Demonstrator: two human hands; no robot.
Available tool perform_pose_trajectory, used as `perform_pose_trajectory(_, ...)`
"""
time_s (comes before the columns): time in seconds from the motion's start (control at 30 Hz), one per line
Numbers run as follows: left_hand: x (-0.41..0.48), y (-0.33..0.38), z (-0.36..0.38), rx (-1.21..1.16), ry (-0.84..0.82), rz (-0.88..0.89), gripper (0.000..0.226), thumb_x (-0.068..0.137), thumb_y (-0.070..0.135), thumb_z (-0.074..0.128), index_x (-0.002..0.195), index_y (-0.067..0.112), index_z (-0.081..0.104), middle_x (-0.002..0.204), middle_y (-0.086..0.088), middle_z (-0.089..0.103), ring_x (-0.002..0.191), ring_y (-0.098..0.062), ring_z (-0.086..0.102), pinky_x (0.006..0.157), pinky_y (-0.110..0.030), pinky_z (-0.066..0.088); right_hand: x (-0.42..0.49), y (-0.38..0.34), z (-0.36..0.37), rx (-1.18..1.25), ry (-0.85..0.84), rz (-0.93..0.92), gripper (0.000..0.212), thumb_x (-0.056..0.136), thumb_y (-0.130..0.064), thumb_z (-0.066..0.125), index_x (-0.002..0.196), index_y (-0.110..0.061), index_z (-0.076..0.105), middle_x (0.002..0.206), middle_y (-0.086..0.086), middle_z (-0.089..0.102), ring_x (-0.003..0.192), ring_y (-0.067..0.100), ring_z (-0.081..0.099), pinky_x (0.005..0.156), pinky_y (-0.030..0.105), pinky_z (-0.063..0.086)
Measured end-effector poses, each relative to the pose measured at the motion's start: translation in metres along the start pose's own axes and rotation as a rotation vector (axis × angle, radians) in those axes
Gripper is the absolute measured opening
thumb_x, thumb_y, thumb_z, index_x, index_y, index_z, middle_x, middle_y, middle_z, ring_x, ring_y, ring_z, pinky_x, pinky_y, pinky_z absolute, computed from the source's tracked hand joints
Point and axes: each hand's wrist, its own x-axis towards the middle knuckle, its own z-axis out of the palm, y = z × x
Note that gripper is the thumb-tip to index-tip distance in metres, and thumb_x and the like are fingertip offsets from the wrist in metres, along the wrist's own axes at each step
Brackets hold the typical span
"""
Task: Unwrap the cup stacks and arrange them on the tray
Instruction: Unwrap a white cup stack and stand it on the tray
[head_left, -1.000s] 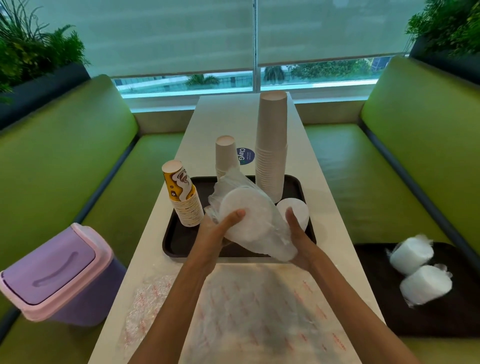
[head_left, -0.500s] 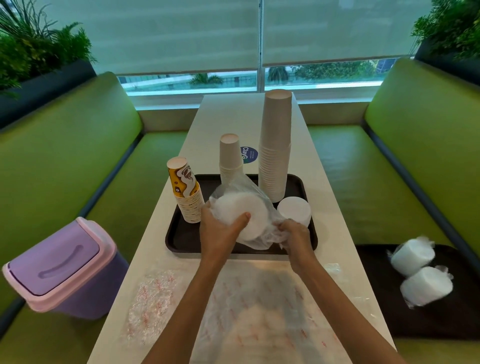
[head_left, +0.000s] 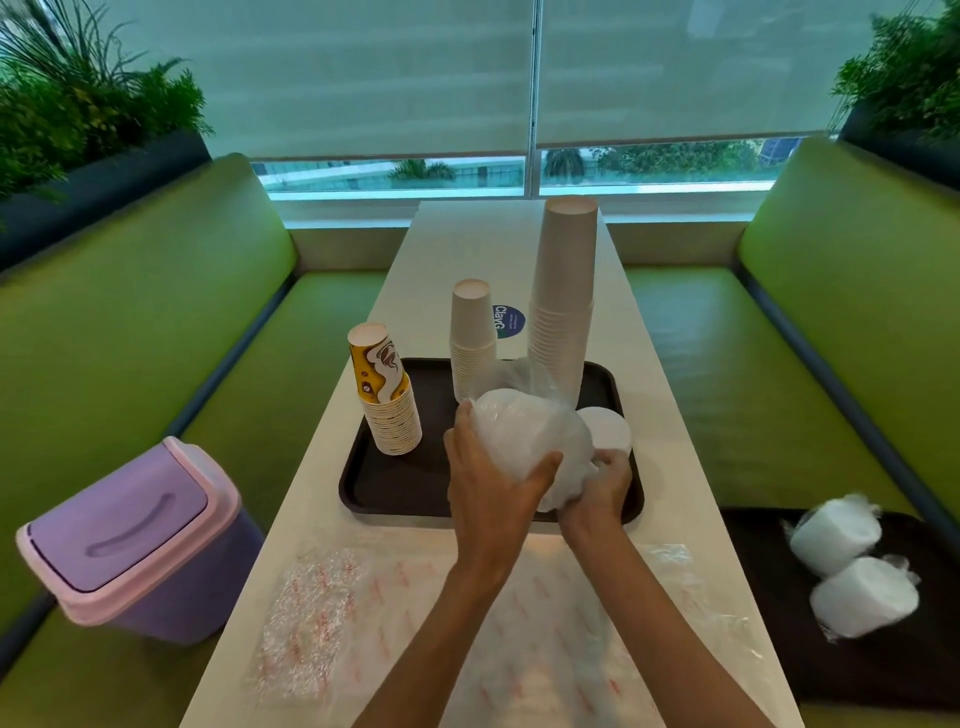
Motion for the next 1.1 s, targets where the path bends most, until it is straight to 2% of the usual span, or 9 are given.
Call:
perform_pose_trajectory(0.1, -0.002, 0.0, -0.003, 0.033, 0.0, 0.073, 0.11, 0.059, 0.067, 0.068, 0.145, 0.014, 0.026, 0.14, -0.005, 0.039, 0.124, -0.012, 0.039, 0.093, -0.024, 0.034, -0.004, 0.007, 0.001, -0.148, -0.152, -0.014, 0.038, 0.09, -0.059, 0.045, 0.102, -0.024, 0.055, 0.098, 0.007, 0.064, 0.092, 0.023, 0.061, 0.084, 0.041, 0.051)
perform_pose_trajectory(0.17, -0.002, -0.003, -0.006, 0.024, -0.016, 0.102, 0.108, 0.058, 0.069, 0.067, 0.143, 0.015, 0.029, 0.139, -0.004, 0.039, 0.119, -0.003, 0.031, 0.093, -0.022, 0.031, -0.005, 0.009, 0.0, -0.24, -0.259, 0.009, 0.071, 0.071, -0.07, 0.052, 0.126, -0.025, 0.049, 0.116, 0.01, 0.063, 0.106, 0.027, 0.06, 0.095, 0.048, 0.049)
perform_pose_trajectory(0.27, 0.001, -0.007, -0.015, -0.01, -0.071, 0.129, 0.095, 0.063, 0.054, 0.079, 0.138, 0.031, 0.025, 0.142, -0.002, 0.037, 0.118, -0.001, 0.028, 0.097, -0.023, 0.031, -0.011, 0.009, -0.003, -0.354, -0.379, 0.055, 0.104, 0.032, -0.08, 0.074, 0.121, -0.032, 0.048, 0.113, 0.006, 0.064, 0.103, 0.025, 0.063, 0.077, 0.042, 0.057)
perform_pose_trajectory(0.3, 0.003, -0.009, -0.018, -0.03, -0.113, 0.146, 0.092, 0.063, 0.054, 0.077, 0.136, 0.036, 0.023, 0.142, 0.0, 0.036, 0.119, 0.0, 0.03, 0.099, -0.023, 0.032, -0.011, 0.008, -0.004, -0.376, -0.404, 0.07, 0.102, 0.027, -0.076, 0.078, 0.114, -0.031, 0.049, 0.108, 0.005, 0.064, 0.098, 0.024, 0.064, 0.071, 0.039, 0.057)
perform_pose_trajectory(0.47, 0.002, -0.017, -0.03, -0.102, -0.25, 0.205, 0.076, 0.061, 0.087, 0.051, 0.124, 0.051, 0.029, 0.125, 0.033, 0.036, 0.113, 0.01, 0.044, 0.09, -0.011, 0.047, -0.005, 0.001, -0.005, -0.179, -0.365, 0.183, 0.049, 0.079, -0.058, 0.053, 0.11, -0.02, 0.05, 0.107, 0.016, 0.062, 0.096, 0.033, 0.061, 0.075, 0.048, 0.054)
perform_pose_trajectory(0.63, -0.002, -0.021, -0.03, -0.145, -0.241, 0.214, 0.053, 0.079, 0.082, 0.028, 0.124, 0.053, 0.033, 0.137, 0.003, 0.05, 0.122, -0.015, 0.05, 0.094, -0.043, 0.053, -0.003, 0.001, -0.012, -0.11, -0.409, 0.306, 0.047, 0.091, -0.06, 0.04, 0.111, -0.02, 0.053, 0.109, 0.018, 0.062, 0.098, 0.037, 0.06, 0.077, 0.056, 0.052)
perform_pose_trajectory(0.83, -0.004, -0.023, -0.027, -0.085, -0.2, 0.287, 0.043, 0.089, 0.052, 0.042, 0.131, 0.045, 0.034, 0.138, 0.003, 0.047, 0.125, -0.014, 0.045, 0.097, -0.039, 0.05, -0.01, 0.002, -0.009, -0.157, -0.369, 0.239, 0.025, 0.098, -0.042, 0.042, 0.102, -0.021, 0.055, 0.103, 0.016, 0.062, 0.094, 0.037, 0.059, 0.089, 0.054, 0.046)
perform_pose_trajectory(1.0, 0.002, -0.016, -0.029, -0.209, -0.233, 0.16, 0.042, 0.084, 0.054, 0.055, 0.121, 0.049, 0.035, 0.124, 0.009, 0.051, 0.11, -0.01, 0.055, 0.08, -0.017, 0.054, -0.013, 0.005, -0.008, -0.276, -0.3, 0.032, 0.026, 0.101, -0.042, 0.039, 0.113, -0.024, 0.052, 0.093, 0.004, 0.063, 0.082, 0.025, 0.061, 0.051, 0.036, 0.058)
perform_pose_trajectory(1.1, 0.006, -0.013, -0.033, -0.338, -0.278, 0.096, 0.045, 0.089, 0.035, 0.057, 0.129, 0.038, 0.036, 0.126, 0.01, 0.051, 0.113, -0.011, 0.054, 0.086, -0.019, 0.053, -0.016, 0.001, -0.006, -0.302, -0.333, -0.01, 0.02, 0.099, -0.04, 0.042, 0.111, -0.028, 0.053, 0.096, 0.001, 0.062, 0.084, 0.022, 0.06, 0.055, 0.038, 0.055)
